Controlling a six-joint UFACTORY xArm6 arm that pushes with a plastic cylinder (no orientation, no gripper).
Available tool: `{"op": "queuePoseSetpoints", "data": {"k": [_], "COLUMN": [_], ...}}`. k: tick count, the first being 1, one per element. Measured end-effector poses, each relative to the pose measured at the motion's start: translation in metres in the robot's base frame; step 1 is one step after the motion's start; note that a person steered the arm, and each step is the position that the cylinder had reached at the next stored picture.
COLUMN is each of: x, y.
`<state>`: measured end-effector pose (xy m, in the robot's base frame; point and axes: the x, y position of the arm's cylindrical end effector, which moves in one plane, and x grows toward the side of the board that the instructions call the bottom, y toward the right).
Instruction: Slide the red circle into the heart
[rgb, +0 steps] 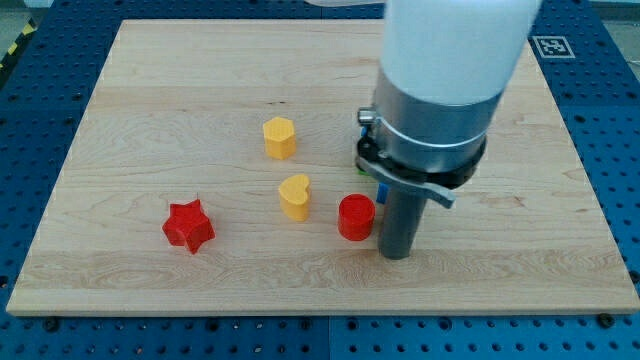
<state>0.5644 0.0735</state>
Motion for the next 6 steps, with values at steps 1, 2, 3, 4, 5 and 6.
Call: {"op": "queuePoseSetpoints", "data": {"k": [1, 2, 3, 4, 5, 6], "x": [-0.011, -0.012, -0.017, -0.024, -0.034, -0.042], "y": [-0.004, -0.026, -0.051, -0.08, -0.115, -0.152]}}
